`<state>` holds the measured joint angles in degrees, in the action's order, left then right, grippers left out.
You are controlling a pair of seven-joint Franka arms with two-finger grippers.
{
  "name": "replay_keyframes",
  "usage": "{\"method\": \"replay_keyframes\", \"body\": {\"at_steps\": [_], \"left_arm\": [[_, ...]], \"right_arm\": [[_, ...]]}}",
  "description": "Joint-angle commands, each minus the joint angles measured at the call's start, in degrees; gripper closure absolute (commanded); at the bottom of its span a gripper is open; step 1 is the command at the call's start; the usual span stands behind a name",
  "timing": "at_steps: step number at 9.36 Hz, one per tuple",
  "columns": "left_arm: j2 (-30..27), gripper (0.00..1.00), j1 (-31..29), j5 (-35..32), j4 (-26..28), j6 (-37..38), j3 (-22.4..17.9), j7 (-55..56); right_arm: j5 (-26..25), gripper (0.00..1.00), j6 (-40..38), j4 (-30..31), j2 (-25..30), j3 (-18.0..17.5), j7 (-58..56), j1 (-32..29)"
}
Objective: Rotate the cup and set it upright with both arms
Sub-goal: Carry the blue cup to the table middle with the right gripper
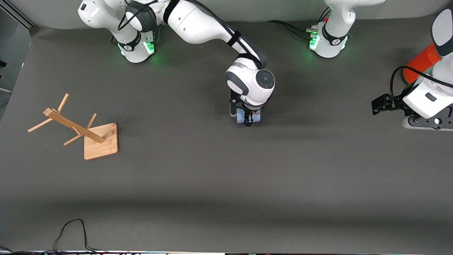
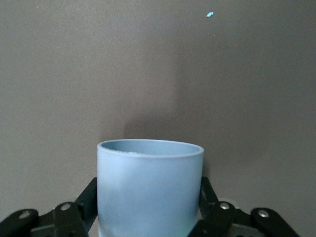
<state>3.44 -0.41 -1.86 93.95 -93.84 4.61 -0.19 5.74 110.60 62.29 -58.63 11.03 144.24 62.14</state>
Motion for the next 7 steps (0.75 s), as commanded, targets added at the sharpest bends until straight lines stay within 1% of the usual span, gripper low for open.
{"method": "replay_keyframes", "body": {"at_steps": [1, 2, 5, 7], "left_arm": [[0.3, 0.00, -0.2, 0.5, -1.1, -0.5, -0.1, -0.9], [0.6, 0.00, -0.1, 0.5, -1.1, -0.6, -0.1, -0.9], [0.9, 0.00, -0.3, 0.4, -0.8, -0.5, -0.1, -0.9], [1.6, 0.00, 0.4, 0.6, -1.0, -1.2, 0.0, -0.7]], "right_arm": [[-0.3, 0.29, 0.5, -2.3, -2.0, 1.0, 2.2, 0.5], [-0.3, 0.00, 0.8, -2.3, -2.0, 1.0, 2.2, 0.5], [-0.2, 0.00, 0.8, -2.2, -1.4, 1.1, 1.7, 0.4], [-0.1, 0.00, -0.3, -2.1, 0.9, 1.2, 1.2, 0.2]]}}
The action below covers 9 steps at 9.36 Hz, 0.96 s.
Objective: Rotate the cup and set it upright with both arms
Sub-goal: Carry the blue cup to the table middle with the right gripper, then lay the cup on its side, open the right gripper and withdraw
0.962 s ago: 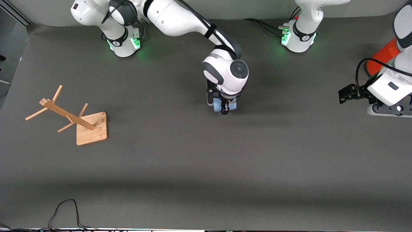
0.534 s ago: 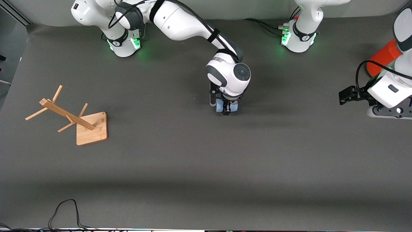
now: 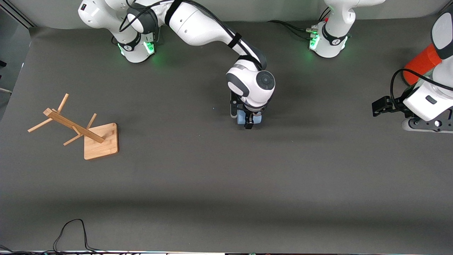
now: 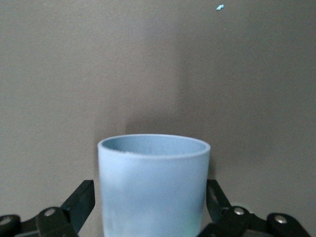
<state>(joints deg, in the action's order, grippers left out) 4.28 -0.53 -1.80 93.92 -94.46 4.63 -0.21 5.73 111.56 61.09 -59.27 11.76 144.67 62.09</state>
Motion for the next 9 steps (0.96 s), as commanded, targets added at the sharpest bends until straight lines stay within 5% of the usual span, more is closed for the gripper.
{"method": "replay_keyframes", "body": {"at_steps": [1, 4, 9], "left_arm": [[1.1, 0.00, 0.6, 0.5, -0.8, -0.7, -0.1, -0.4], [1.8, 0.00, 0.9, 2.1, -0.9, -0.8, 0.0, 0.3], [3.8, 0.00, 2.2, 3.6, -1.2, -2.7, 0.3, 0.5]], "right_arm": [[0.3, 0.00, -4.1, -0.3, 3.6, 0.3, 0.4, -0.4], [2.8, 0.00, -17.4, -0.4, 11.7, 0.4, -4.4, -0.8], [4.7, 0.00, -36.2, 3.0, 27.9, 1.1, -38.3, -14.1]]}}
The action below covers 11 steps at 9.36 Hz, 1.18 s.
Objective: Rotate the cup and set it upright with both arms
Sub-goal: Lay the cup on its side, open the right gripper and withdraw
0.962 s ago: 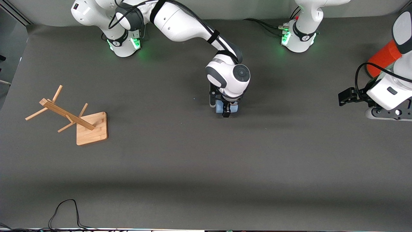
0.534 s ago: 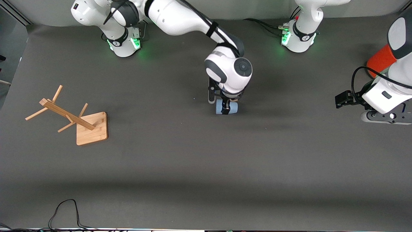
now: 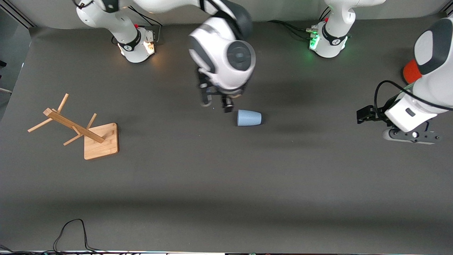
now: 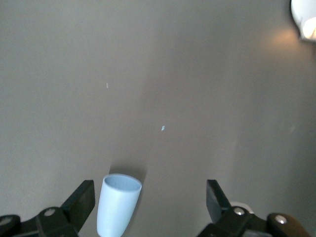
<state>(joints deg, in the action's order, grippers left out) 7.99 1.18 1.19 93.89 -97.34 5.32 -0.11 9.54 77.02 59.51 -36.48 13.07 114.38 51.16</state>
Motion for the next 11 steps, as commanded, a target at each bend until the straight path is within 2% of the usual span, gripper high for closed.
{"method": "replay_keyframes", "body": {"at_steps": [1, 3, 6, 7, 8, 9, 10, 11], "left_arm": [[0.1, 0.00, 0.7, 0.7, -1.9, 0.2, -0.3, 0.6], [0.2, 0.00, 3.7, 0.0, -2.1, 0.0, -0.1, 5.0], [2.8, 0.00, 12.2, -0.7, -4.2, -1.6, 0.0, 19.9], [4.2, 0.00, 16.3, -3.2, -4.3, -2.5, 0.0, 25.6], [6.0, 0.00, 20.2, -7.1, -4.9, -3.5, 0.0, 32.0], [8.9, 0.00, 25.1, -11.8, -6.3, -3.4, 0.0, 39.5], [12.7, 0.00, 29.4, -17.0, -9.0, -2.5, 0.0, 45.6], [16.1, 0.00, 32.5, -18.5, -12.2, -2.0, 0.0, 49.7]], "right_arm": [[-0.5, 0.00, -2.7, 7.4, 9.2, -0.1, -16.2, -6.5], [-4.5, 0.00, -4.2, 11.7, 15.6, 1.2, -35.2, -11.8], [-4.6, 0.00, -3.0, 19.7, 24.9, 0.6, -59.3, -25.0], [-4.7, 0.00, -2.9, 20.6, 26.5, -1.1, -67.5, -30.4], [-4.7, 0.00, -2.9, 20.9, 27.6, -4.6, -75.2, -36.9], [-4.8, 0.00, -0.9, 23.5, 29.7, -6.7, -81.7, -41.5], [-5.1, 0.00, 3.6, 28.6, 32.9, -7.3, -88.6, -44.4], [-6.4, 0.00, 7.6, 32.4, 35.1, -7.3, -95.5, -45.3]]}}
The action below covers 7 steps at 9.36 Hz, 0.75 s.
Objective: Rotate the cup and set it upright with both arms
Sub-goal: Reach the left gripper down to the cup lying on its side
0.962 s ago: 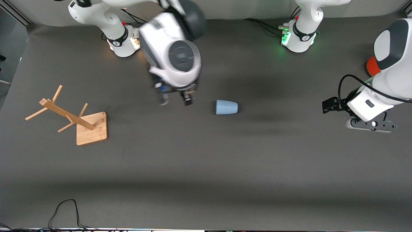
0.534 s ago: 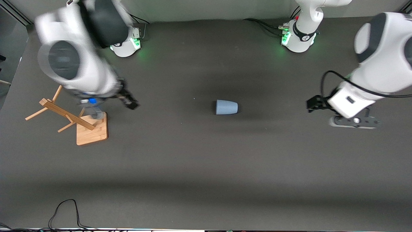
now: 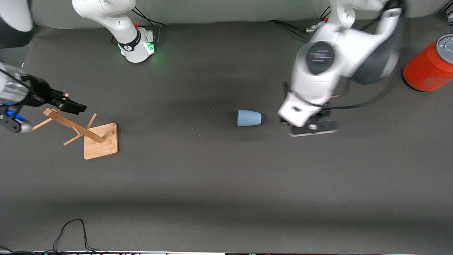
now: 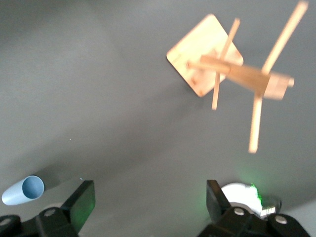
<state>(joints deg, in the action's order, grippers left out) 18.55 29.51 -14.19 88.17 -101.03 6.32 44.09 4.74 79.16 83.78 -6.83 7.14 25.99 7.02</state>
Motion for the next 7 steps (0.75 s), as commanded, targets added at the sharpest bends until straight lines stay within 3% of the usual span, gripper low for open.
{"method": "replay_keyframes", "body": {"at_steps": [1, 4, 7], "left_arm": [[8.1, 0.00, 6.5, -3.0, -8.3, 2.1, -1.1, 7.7], [15.4, 0.00, 13.7, -3.1, -12.2, 2.2, -1.1, 11.9], [16.4, 0.00, 17.9, -6.2, -10.8, 4.7, -1.1, 10.1]], "right_arm": [[-2.7, 0.00, 6.8, 8.5, 5.4, -1.3, -11.9, -2.7], [-2.9, 0.00, 12.2, 8.4, 4.6, -4.2, -25.0, -7.9], [-3.0, 0.00, 12.5, 7.9, 4.2, -4.9, -25.4, -8.2]]}}
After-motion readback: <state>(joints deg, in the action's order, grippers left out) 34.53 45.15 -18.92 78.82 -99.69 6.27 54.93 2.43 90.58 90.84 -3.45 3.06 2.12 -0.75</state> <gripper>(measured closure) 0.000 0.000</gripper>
